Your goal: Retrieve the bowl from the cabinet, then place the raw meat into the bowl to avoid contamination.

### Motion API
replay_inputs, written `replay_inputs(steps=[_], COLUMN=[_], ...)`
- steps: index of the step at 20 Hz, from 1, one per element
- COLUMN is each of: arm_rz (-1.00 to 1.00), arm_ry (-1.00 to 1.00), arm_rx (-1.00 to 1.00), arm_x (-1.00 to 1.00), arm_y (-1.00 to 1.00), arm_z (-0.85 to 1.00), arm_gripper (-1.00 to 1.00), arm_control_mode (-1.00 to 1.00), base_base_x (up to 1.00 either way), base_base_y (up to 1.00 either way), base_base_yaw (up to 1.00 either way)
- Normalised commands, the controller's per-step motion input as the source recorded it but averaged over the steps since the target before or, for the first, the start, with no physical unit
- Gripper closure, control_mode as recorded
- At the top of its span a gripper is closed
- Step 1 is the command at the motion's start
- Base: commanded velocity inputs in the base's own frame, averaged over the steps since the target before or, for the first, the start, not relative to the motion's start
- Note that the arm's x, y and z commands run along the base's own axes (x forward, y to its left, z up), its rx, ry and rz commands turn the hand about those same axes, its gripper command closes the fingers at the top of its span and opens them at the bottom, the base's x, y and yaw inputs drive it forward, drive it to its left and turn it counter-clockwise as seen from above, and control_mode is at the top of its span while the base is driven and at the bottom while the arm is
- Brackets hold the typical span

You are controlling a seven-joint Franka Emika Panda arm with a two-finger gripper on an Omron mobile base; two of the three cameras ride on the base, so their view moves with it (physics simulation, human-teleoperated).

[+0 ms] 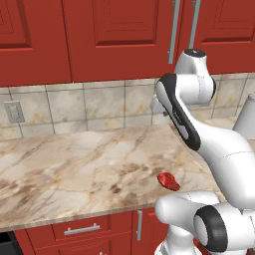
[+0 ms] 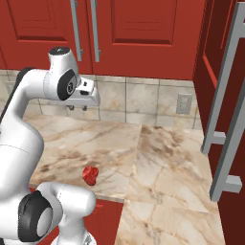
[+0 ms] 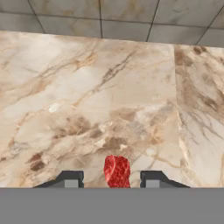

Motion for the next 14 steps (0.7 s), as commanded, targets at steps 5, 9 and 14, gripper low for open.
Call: replay_inputs(steps=[5, 9, 14], arm_rz=[0.02, -0.01, -0.09], arm_ry=[-0.01, -0.18, -0.32], arm_rx=[0.0, -0.01, -0.04], arm_x=[-0.21, -0.39, -0.25], arm_y=[0.02, 0.15, 0.1], arm_z=[0.01, 0.4, 0.76], arm_gripper=[-1.0, -1.0, -1.0], arm_control_mode=[-1.0, -1.0, -1.0], base_base_x=[0.0, 0.0, 0.0], base_base_y=[0.0, 0.0, 0.0], base_base_yaw=[0.0, 0.0, 0.0])
